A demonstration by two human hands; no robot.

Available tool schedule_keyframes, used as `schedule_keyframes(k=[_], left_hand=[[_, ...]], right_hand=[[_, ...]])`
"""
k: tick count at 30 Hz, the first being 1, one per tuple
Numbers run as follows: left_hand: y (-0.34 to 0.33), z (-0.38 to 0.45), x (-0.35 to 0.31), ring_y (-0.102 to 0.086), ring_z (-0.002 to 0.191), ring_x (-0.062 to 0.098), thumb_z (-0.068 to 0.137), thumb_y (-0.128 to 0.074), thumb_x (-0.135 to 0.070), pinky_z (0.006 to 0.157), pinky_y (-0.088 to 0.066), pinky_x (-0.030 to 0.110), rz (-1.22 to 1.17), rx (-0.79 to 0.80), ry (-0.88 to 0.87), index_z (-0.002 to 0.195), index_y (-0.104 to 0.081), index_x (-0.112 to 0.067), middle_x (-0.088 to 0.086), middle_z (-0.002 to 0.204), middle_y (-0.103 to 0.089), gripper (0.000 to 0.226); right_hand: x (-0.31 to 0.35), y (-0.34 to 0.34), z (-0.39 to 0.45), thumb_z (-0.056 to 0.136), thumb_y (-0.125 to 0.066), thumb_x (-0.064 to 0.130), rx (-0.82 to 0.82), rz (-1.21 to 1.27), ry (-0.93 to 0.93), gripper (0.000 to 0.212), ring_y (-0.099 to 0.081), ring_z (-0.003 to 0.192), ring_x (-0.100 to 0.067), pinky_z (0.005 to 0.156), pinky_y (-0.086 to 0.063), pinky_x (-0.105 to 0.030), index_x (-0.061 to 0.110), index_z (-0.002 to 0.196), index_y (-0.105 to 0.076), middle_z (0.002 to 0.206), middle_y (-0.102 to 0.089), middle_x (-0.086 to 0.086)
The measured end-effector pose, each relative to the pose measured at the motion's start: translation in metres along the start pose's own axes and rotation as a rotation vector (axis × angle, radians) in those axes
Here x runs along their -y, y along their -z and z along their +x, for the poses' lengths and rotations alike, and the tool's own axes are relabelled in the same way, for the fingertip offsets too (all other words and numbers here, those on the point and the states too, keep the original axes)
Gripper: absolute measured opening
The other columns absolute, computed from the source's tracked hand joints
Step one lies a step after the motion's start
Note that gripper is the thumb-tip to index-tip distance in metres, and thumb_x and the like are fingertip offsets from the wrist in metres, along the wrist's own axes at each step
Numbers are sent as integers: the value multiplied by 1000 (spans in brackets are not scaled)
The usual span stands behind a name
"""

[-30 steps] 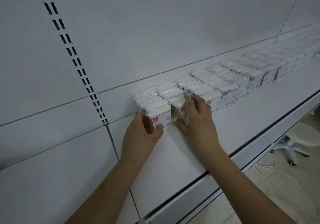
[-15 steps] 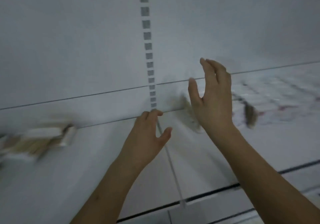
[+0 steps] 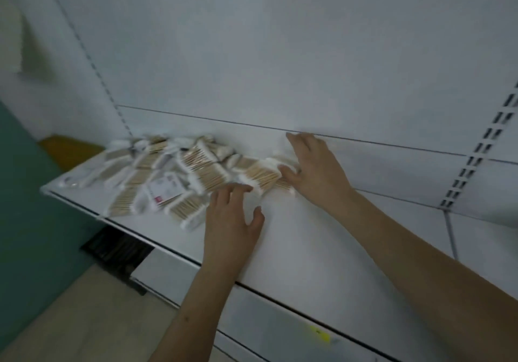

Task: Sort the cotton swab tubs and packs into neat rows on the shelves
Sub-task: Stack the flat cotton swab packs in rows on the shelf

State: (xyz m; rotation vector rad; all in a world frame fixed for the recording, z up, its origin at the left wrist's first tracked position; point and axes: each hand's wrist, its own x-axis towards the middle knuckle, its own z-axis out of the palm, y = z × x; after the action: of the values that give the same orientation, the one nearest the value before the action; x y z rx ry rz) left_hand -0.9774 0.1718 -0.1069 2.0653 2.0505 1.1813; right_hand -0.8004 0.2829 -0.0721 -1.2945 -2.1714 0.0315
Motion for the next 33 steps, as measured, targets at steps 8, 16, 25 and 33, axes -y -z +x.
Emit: schedule_keyframes(k=[8, 16, 25, 33], left_hand=[[-26, 26, 6, -20, 148, 21, 90, -66, -42, 116, -28, 38, 23, 223, 80, 153, -31, -22, 6, 164, -18, 75], [-30, 24, 13, -44, 116, 24, 87, -65, -25, 93, -33, 28, 27, 60, 136, 137, -53, -15, 7, 122, -52, 53], [-17, 23, 7, -44, 77, 16, 102, -37, -46, 65, -31, 29, -138, -131, 126, 80, -51, -15, -4, 78, -50, 40], [-3, 24, -6, -67, 81, 24, 106, -30, -44, 69, -60, 37, -553, -243, 310, 93, -57, -26, 4, 90, -65, 36]], right_hand=[[-20, -40, -12, 76, -79, 30, 27, 143, 31, 52, -53, 111, -29, 93, -45, -37, 13, 121, -59, 119, -59, -8], [-20, -36, -15, 88, -67, 21, -20, 274, 20, 29, -57, 99, -22, 79, -47, -35, 15, 114, -56, 108, -62, -1], [-12, -20, -12, 103, -44, 40, -207, 272, -79, 28, -58, 93, -20, 71, -44, -34, 18, 116, -55, 102, -62, 1], [-12, 40, -7, 100, -38, 49, -213, 390, -85, 36, -66, 80, -23, 70, -53, -43, 18, 112, -53, 94, -67, 0]])
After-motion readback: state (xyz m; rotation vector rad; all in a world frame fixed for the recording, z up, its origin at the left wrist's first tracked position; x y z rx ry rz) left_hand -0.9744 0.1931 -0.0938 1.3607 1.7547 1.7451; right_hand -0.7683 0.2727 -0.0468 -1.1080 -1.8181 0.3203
